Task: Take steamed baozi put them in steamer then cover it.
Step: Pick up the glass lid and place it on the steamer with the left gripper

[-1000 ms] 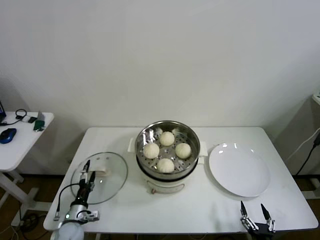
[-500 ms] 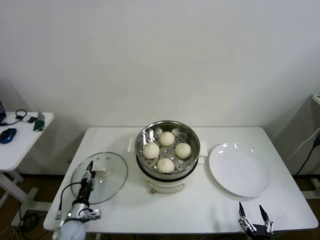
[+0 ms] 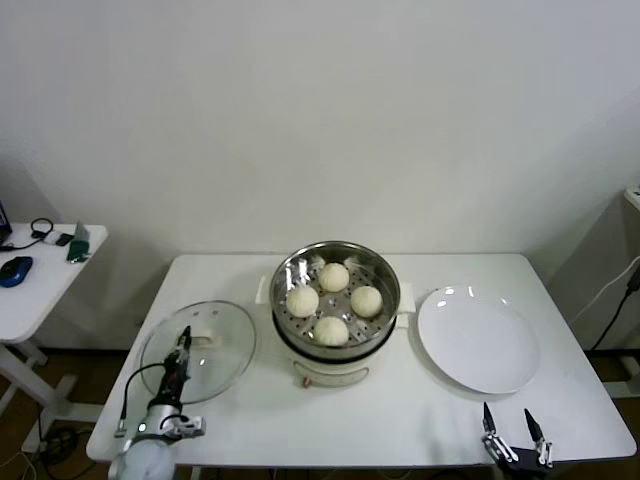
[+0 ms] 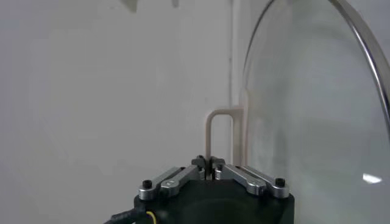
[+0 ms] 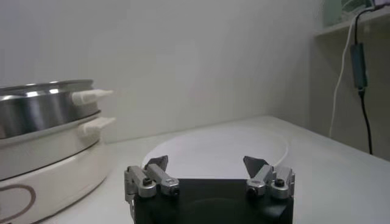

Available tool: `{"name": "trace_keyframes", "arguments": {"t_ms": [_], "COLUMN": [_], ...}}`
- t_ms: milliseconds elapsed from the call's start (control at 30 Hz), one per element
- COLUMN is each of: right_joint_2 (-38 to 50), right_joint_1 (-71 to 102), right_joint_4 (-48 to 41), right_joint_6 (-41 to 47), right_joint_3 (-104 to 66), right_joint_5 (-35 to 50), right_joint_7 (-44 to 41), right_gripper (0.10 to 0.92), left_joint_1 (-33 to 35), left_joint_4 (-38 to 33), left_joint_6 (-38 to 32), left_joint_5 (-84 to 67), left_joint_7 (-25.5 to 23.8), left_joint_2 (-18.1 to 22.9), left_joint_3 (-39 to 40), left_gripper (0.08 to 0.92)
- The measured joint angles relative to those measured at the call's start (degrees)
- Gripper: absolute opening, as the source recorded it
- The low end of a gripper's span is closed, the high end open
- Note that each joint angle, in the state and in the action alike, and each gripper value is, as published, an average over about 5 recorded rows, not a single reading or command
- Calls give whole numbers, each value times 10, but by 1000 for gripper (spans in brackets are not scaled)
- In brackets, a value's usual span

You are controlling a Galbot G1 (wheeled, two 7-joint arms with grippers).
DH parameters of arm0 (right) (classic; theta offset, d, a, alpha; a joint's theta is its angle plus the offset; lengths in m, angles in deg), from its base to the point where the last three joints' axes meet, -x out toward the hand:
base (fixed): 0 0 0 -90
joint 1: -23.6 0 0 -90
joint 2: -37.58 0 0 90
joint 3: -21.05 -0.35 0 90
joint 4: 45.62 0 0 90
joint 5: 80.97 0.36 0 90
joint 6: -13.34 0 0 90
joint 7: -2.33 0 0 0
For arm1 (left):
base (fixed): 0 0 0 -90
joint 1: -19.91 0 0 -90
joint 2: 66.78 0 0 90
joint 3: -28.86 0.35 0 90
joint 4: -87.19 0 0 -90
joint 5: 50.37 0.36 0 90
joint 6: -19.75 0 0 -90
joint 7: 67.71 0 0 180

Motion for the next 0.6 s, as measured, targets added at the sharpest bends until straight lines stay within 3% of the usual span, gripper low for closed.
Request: {"name": "trace_keyframes", "arguments": {"t_ms": [300, 600], "right_joint_2": [4, 5], "right_joint_1": [-3, -10], "right_joint_4": [0, -3], "right_joint_6": [4, 6], "right_joint_3": [-9, -10], "right_joint_5": [-9, -30], "right_joint_7": [11, 27], "right_gripper": [823, 823], "left_joint_1": [20, 27], "left_joint_4": [-87, -234], "left_joint_6": [19, 115], "left_joint_5": [-46, -107], "left_joint_7": [-37, -141], "left_joint_2": [-32, -106], "left_joint_3": [-4, 15], "left_gripper": [135, 135]}}
